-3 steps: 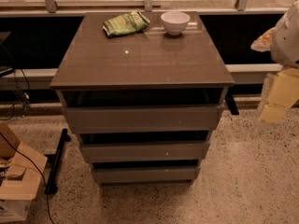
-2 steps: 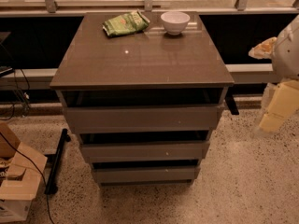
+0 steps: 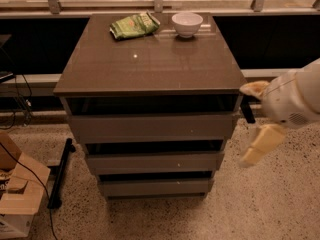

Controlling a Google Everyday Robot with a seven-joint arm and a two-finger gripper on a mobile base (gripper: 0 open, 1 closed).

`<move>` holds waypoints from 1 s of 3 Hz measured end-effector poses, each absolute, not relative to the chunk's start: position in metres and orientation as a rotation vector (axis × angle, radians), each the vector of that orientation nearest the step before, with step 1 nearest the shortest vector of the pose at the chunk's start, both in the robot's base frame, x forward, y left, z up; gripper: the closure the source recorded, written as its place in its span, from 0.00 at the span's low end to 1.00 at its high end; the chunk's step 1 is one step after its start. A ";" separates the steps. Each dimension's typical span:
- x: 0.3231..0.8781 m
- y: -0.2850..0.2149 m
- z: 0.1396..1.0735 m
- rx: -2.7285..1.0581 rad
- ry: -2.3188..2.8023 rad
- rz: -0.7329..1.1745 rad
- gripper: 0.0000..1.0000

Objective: Open middle drawer

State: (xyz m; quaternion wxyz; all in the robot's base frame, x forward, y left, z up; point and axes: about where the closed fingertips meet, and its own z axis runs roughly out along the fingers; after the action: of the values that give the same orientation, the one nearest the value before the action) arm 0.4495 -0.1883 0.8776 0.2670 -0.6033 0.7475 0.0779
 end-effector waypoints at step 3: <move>0.484 -0.157 0.786 -1.510 2.061 0.361 0.00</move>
Offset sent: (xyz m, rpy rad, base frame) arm 0.0226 0.0228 -0.0426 0.0597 0.0420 -0.0212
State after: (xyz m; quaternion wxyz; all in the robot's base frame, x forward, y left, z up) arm 0.4842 -0.1567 0.7858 0.2769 -0.5623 0.7675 0.1345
